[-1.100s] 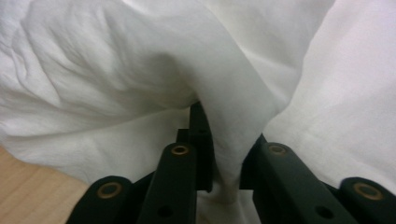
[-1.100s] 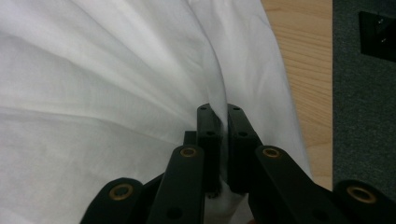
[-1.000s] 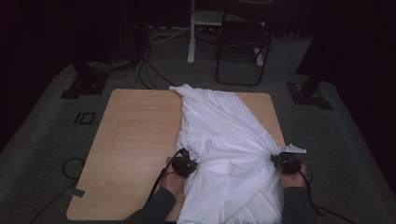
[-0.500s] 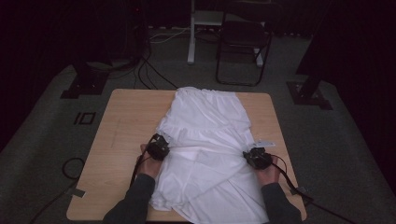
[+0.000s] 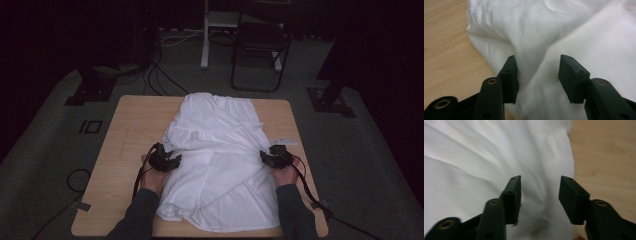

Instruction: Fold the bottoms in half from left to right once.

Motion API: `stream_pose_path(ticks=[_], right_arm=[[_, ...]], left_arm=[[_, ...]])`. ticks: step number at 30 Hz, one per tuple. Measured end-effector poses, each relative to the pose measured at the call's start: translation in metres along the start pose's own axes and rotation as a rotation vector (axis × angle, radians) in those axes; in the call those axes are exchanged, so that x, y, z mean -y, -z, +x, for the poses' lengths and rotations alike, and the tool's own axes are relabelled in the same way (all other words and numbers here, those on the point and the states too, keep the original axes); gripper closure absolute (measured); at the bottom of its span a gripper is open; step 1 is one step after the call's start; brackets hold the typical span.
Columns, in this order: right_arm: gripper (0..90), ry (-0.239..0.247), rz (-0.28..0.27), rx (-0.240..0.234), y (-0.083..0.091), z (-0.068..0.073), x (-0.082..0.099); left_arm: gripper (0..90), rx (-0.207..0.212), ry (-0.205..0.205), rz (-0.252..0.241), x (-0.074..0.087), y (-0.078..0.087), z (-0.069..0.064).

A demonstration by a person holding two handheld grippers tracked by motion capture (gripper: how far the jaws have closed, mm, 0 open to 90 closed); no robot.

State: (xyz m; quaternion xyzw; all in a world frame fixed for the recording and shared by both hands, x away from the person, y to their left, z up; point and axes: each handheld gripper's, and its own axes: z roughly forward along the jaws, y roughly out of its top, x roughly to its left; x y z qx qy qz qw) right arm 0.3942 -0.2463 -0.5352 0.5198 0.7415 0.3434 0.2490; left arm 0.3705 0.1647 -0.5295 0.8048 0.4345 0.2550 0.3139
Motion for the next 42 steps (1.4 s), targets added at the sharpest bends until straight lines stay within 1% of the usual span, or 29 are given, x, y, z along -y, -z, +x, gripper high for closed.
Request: stream_pose_path(ticks=[1, 2, 3, 4, 5, 7, 8, 9, 10, 13, 16, 17, 18, 19, 20, 21, 22, 23, 24, 26, 30, 31, 32, 34, 35, 38, 39, 41, 42], right_arm=[[48.7, 0.017, -0.022, -0.017, 0.005, 0.005, -0.002], [48.7, 0.017, -0.022, -0.017, 0.005, 0.005, -0.002], [47.0, 0.031, -0.034, -0.039, 0.008, 0.011, -0.004], [43.5, 0.059, -0.046, -0.100, 0.010, 0.021, -0.009], [42.5, 0.069, -0.043, -0.145, 0.009, 0.027, -0.011], [41.5, 0.086, -0.037, -0.192, 0.006, 0.039, -0.015], [40.4, 0.093, -0.035, -0.205, 0.004, 0.043, -0.016], [39.4, 0.102, -0.032, -0.222, 0.001, 0.049, -0.017], [38.3, 0.112, -0.028, -0.239, -0.003, 0.055, -0.018], [34.6, 0.142, -0.016, -0.263, -0.013, 0.067, -0.021], [32.2, 0.178, 0.009, -0.283, -0.023, 0.075, -0.022], [35.6, 0.185, 0.028, -0.293, -0.027, 0.076, -0.022], [42.4, 0.193, 0.049, -0.308, -0.031, 0.077, -0.022], [51.6, 0.192, 0.077, -0.341, -0.033, 0.076, -0.022], [67.0, 0.196, 0.099, -0.384, -0.034, 0.076, -0.020], [73.9, 0.198, 0.100, -0.385, -0.032, 0.077, -0.019], [79.9, 0.203, 0.093, -0.375, -0.030, 0.077, -0.017], [85.2, 0.205, 0.084, -0.358, -0.024, 0.075, -0.015], [88.5, 0.206, 0.067, -0.356, -0.017, 0.073, -0.013], [89.3, 0.210, 0.034, -0.353, -0.004, 0.067, -0.010], [89.3, 0.179, -0.042, -0.348, 0.038, 0.042, 0.001], [89.3, 0.172, -0.054, -0.342, 0.046, 0.038, 0.005], [89.4, 0.159, -0.071, -0.335, 0.059, 0.029, 0.011], [89.3, 0.131, -0.087, -0.337, 0.078, 0.015, 0.025], [89.3, 0.121, -0.093, -0.338, 0.086, 0.009, 0.033], [89.3, 0.116, -0.084, -0.310, 0.103, -0.005, 0.060], [89.3, 0.103, -0.062, -0.297, 0.107, -0.010, 0.073], [89.2, 0.081, -0.032, -0.290, 0.109, -0.015, 0.088], [88.3, 0.065, 0.000, -0.285, 0.108, -0.018, 0.098]], left_arm=[[50.4, 0.001, 0.004, -0.005, 0.004, 0.005, 0.000], [50.0, 0.001, 0.004, -0.005, 0.004, 0.005, 0.000], [50.0, 0.005, 0.015, -0.014, 0.011, 0.013, 0.002], [50.0, 0.009, 0.018, -0.015, 0.015, 0.017, 0.003], [49.8, 0.008, 0.025, -0.016, 0.019, 0.019, 0.003], [49.7, 0.023, 0.045, -0.018, 0.028, 0.027, 0.005], [49.7, 0.027, 0.050, -0.018, 0.033, 0.030, 0.005], [49.8, 0.035, 0.067, -0.017, 0.039, 0.034, 0.006], [49.8, 0.049, 0.080, -0.011, 0.044, 0.037, 0.007], [49.7, 0.091, 0.112, -0.003, 0.055, 0.043, 0.006], [49.0, 0.179, 0.143, 0.024, 0.063, 0.045, 0.001], [49.0, 0.190, 0.137, 0.033, 0.065, 0.044, -0.002], [49.0, 0.205, 0.133, 0.041, 0.066, 0.043, -0.007], [49.2, 0.223, 0.121, 0.055, 0.067, 0.041, -0.011], [54.6, 0.232, 0.101, 0.057, 0.068, 0.040, -0.014], [66.2, 0.242, 0.073, 0.055, 0.068, 0.040, -0.017], [77.8, 0.242, 0.040, 0.071, 0.066, 0.041, -0.020], [83.2, 0.238, 0.031, 0.074, 0.065, 0.042, -0.022], [86.1, 0.238, 0.026, 0.067, 0.064, 0.044, -0.021], [87.5, 0.234, 0.027, 0.052, 0.063, 0.050, -0.020], [87.8, 0.233, 0.028, 0.010, 0.063, 0.068, -0.020], [87.8, 0.237, 0.018, -0.005, 0.063, 0.075, -0.021], [87.8, 0.239, 0.008, -0.015, 0.063, 0.080, -0.023], [87.8, 0.258, -0.009, -0.034, 0.064, 0.089, -0.026], [87.8, 0.259, -0.019, -0.036, 0.065, 0.092, -0.028], [86.9, 0.248, -0.038, -0.031, 0.067, 0.096, -0.032], [85.1, 0.251, -0.033, -0.031, 0.067, 0.095, -0.032], [80.5, 0.249, -0.020, -0.028, 0.067, 0.093, -0.031], [75.0, 0.242, -0.016, -0.026, 0.067, 0.092, -0.031]])
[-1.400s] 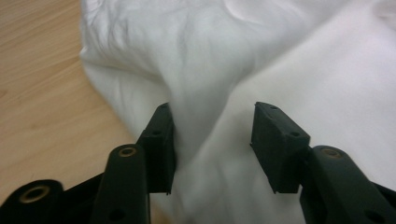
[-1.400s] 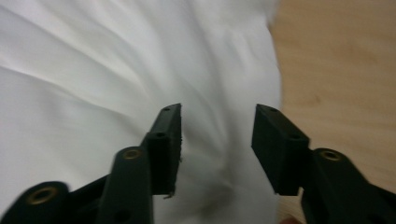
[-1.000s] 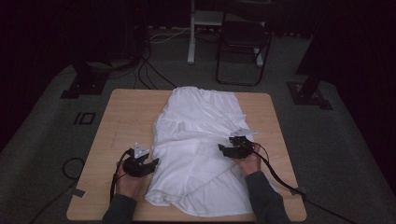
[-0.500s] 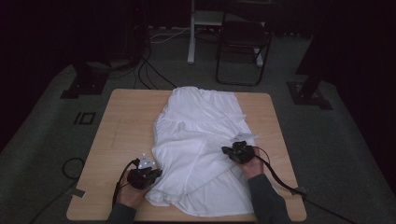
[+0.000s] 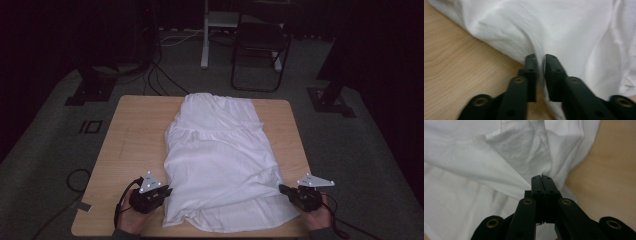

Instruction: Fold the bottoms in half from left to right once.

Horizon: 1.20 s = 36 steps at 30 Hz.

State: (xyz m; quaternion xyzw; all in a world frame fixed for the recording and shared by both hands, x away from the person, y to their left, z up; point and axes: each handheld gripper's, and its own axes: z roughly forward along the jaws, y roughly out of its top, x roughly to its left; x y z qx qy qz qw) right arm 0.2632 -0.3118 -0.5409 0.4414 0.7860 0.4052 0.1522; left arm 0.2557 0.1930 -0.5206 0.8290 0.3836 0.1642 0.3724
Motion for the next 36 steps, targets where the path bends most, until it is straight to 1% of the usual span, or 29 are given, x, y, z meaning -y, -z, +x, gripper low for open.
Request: stream_pose_path(ticks=[1, 2, 3, 4, 5, 7, 9, 13, 14, 15, 16, 17, 18, 19, 20, 21, 22, 24, 25, 26, 28, 30, 33, 34, 35, 36], right_arm=[[85.3, -0.003, 0.011, 0.003, -0.001, -0.001, 0.002], [72.1, -0.009, 0.034, 0.012, -0.003, -0.002, 0.006], [65.0, -0.019, 0.032, 0.031, -0.004, -0.002, 0.006], [60.1, -0.026, 0.023, 0.035, -0.005, -0.003, 0.005], [55.4, -0.031, 0.001, 0.034, -0.004, -0.003, 0.001], [50.4, -0.040, -0.039, 0.028, -0.003, -0.001, -0.010], [46.0, -0.033, -0.074, 0.026, -0.005, 0.002, -0.023], [40.3, -0.022, -0.108, 0.002, -0.015, 0.009, -0.048], [40.3, -0.022, -0.108, 0.002, -0.015, 0.009, -0.048], [39.7, -0.017, -0.104, -0.009, -0.019, 0.010, -0.053], [40.2, -0.001, -0.070, -0.027, -0.027, 0.012, -0.058], [42.2, 0.005, -0.050, -0.031, -0.031, 0.013, -0.058], [50.2, 0.011, -0.026, -0.043, -0.034, 0.013, -0.057], [61.2, 0.014, -0.007, -0.060, -0.036, 0.014, -0.054], [70.0, 0.016, 0.004, -0.070, -0.037, 0.014, -0.052], [76.8, 0.016, 0.015, -0.073, -0.036, 0.014, -0.047], [82.4, 0.010, 0.017, -0.069, -0.033, 0.014, -0.043], [88.2, -0.012, 0.018, -0.082, -0.025, 0.011, -0.034], [88.4, -0.012, 0.012, -0.082, -0.017, 0.010, -0.028], [88.4, -0.010, 0.010, -0.081, -0.014, 0.010, -0.026], [88.4, -0.006, 0.004, -0.075, 0.003, 0.010, -0.014], [88.4, -0.003, -0.009, -0.085, 0.018, 0.009, -0.001], [86.7, -0.020, -0.015, -0.097, 0.037, 0.006, 0.020], [84.5, -0.025, -0.013, -0.099, 0.040, 0.006, 0.024], [78.8, -0.030, -0.018, -0.101, 0.043, 0.004, 0.028], [69.6, -0.034, -0.030, -0.105, 0.045, 0.002, 0.031]], left_arm=[[71.6, -0.021, 0.007, -0.001, 0.001, -0.002, 0.001], [62.7, -0.029, 0.017, -0.004, 0.001, -0.003, 0.003], [60.2, -0.032, 0.026, -0.001, 0.002, -0.003, 0.004], [58.4, -0.040, 0.039, 0.001, 0.003, -0.004, 0.006], [55.5, -0.049, 0.049, 0.005, 0.004, -0.005, 0.008], [51.8, -0.062, 0.068, 0.010, 0.006, -0.006, 0.012], [48.8, -0.063, 0.086, 0.009, 0.009, -0.008, 0.015], [45.2, -0.058, 0.098, 0.013, 0.012, -0.011, 0.017], [44.2, -0.058, 0.098, 0.013, 0.012, -0.011, 0.017], [44.2, -0.051, 0.095, 0.015, 0.012, -0.013, 0.017], [43.3, -0.049, 0.093, 0.019, 0.012, -0.014, 0.016], [43.3, -0.046, 0.089, 0.025, 0.013, -0.015, 0.015], [43.3, -0.042, 0.089, 0.025, 0.013, -0.016, 0.014], [43.5, -0.037, 0.084, 0.031, 0.013, -0.016, 0.014], [43.7, -0.032, 0.082, 0.034, 0.014, -0.017, 0.013], [44.0, -0.028, 0.082, 0.036, 0.014, -0.018, 0.012], [44.1, -0.023, 0.082, 0.042, 0.014, -0.018, 0.011], [44.2, -0.021, 0.078, 0.044, 0.014, -0.018, 0.009], [44.2, -0.023, 0.078, 0.042, 0.013, -0.018, 0.009], [44.2, -0.023, 0.077, 0.038, 0.013, -0.017, 0.008], [44.2, -0.025, 0.074, 0.030, 0.013, -0.016, 0.008], [44.2, -0.024, 0.072, 0.023, 0.012, -0.015, 0.008], [44.0, -0.026, 0.070, 0.017, 0.012, -0.014, 0.008], [43.9, -0.024, 0.069, 0.013, 0.011, -0.014, 0.008], [43.6, -0.026, 0.065, 0.011, 0.010, -0.013, 0.008], [43.4, -0.028, 0.065, 0.006, 0.009, -0.013, 0.008]])
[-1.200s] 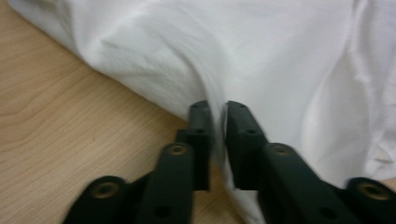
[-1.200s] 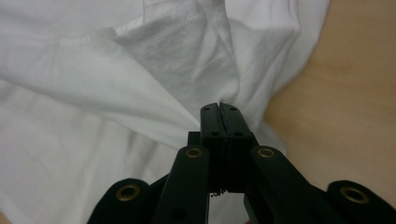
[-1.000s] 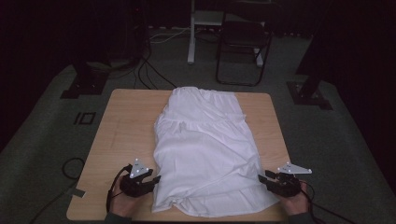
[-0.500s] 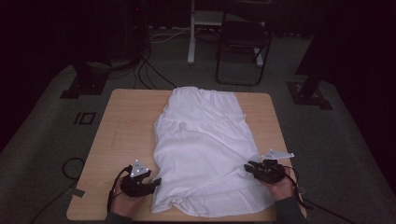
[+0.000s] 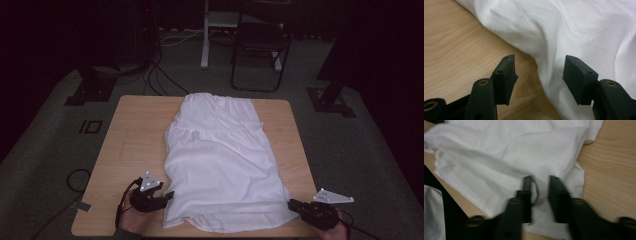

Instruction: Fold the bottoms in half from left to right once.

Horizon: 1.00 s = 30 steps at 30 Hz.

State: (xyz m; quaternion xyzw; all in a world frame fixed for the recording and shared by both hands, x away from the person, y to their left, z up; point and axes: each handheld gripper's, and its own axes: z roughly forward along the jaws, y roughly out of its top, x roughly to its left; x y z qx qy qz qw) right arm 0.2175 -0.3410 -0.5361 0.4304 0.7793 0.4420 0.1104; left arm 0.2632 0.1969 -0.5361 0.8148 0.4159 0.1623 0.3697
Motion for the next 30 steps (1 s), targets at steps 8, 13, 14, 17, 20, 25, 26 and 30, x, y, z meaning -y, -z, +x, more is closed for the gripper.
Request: stream_pose_path(ticks=[8, 13, 14, 17, 20, 25, 26, 30], right_arm=[[49.9, 0.004, -0.090, 0.020, -0.008, -0.008, -0.025], [50.9, 0.032, -0.096, 0.043, -0.036, -0.016, -0.049], [51.2, 0.038, -0.094, 0.053, -0.042, -0.019, -0.054], [52.3, 0.048, -0.093, 0.080, -0.063, -0.027, -0.068], [53.2, 0.048, -0.094, 0.104, -0.082, -0.036, -0.081], [54.1, 0.036, -0.076, 0.143, -0.108, -0.053, -0.102], [54.2, 0.031, -0.068, 0.150, -0.113, -0.056, -0.106], [54.4, 0.022, -0.060, 0.168, -0.129, -0.064, -0.120]], left_arm=[[42.2, -0.071, -0.016, -0.036, -0.021, -0.001, 0.017], [42.4, -0.138, 0.010, -0.042, -0.041, -0.012, 0.042], [42.5, -0.145, 0.023, -0.045, -0.046, -0.015, 0.048], [42.7, -0.165, 0.061, -0.046, -0.054, -0.023, 0.059], [42.7, -0.140, 0.102, -0.037, -0.059, -0.028, 0.065], [42.6, -0.117, 0.075, -0.010, -0.058, -0.035, 0.058], [42.4, -0.112, 0.080, -0.001, -0.057, -0.037, 0.058], [41.5, -0.081, 0.096, 0.009, -0.055, -0.041, 0.054]])
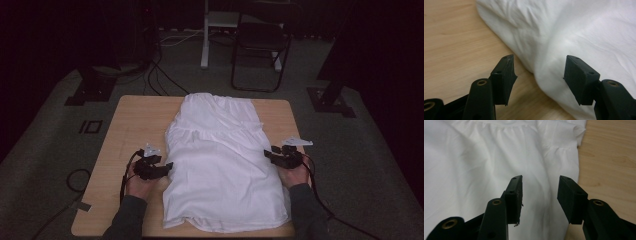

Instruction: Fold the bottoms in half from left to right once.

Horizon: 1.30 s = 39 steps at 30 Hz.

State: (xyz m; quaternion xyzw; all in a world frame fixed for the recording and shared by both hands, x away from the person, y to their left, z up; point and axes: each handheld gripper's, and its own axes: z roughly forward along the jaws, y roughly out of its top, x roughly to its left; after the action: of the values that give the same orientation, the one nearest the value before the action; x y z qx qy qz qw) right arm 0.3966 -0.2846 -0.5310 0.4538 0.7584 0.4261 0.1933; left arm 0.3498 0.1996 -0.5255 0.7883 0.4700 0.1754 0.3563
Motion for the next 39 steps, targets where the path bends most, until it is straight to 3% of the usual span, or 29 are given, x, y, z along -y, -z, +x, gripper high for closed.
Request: stream_pose_path(ticks=[6, 13, 16, 18, 19, 21, 23, 26, 33, 34, 39], right_arm=[[53.6, -0.009, 0.031, 0.002, -0.021, -0.003, -0.008], [52.3, -0.026, 0.041, -0.007, -0.042, -0.005, -0.017], [51.9, -0.022, 0.049, -0.024, -0.054, -0.004, -0.023], [52.3, -0.020, 0.067, -0.025, -0.062, -0.002, -0.025], [53.3, -0.021, 0.078, -0.022, -0.065, -0.002, -0.025], [70.0, -0.022, 0.110, -0.023, -0.071, -0.002, -0.023], [83.2, -0.019, 0.133, -0.005, -0.072, -0.001, -0.019], [88.4, -0.032, 0.126, 0.019, -0.065, 0.000, -0.013], [88.9, -0.042, 0.071, 0.072, -0.029, 0.003, -0.001], [89.0, -0.057, 0.035, 0.070, -0.015, 0.002, 0.002], [88.8, -0.066, -0.030, 0.075, 0.017, 0.006, 0.012]], left_arm=[[40.9, 0.040, -0.018, 0.003, 0.016, 0.004, -0.014], [37.1, 0.092, 0.055, 0.017, 0.026, -0.010, -0.012], [38.6, 0.111, 0.031, 0.032, 0.026, -0.017, -0.022], [46.5, 0.117, 0.010, 0.042, 0.025, -0.017, -0.027], [57.3, 0.114, -0.015, 0.054, 0.025, -0.016, -0.029], [75.7, 0.104, -0.059, 0.057, 0.026, -0.014, -0.033], [84.1, 0.078, -0.080, 0.059, 0.028, -0.008, -0.035], [85.4, 0.052, -0.094, 0.056, 0.035, 0.007, -0.033], [86.0, -0.031, -0.063, 0.019, 0.056, 0.049, -0.023], [86.1, -0.033, -0.060, 0.013, 0.058, 0.053, -0.022], [86.0, -0.019, -0.065, 0.003, 0.065, 0.067, -0.032]])
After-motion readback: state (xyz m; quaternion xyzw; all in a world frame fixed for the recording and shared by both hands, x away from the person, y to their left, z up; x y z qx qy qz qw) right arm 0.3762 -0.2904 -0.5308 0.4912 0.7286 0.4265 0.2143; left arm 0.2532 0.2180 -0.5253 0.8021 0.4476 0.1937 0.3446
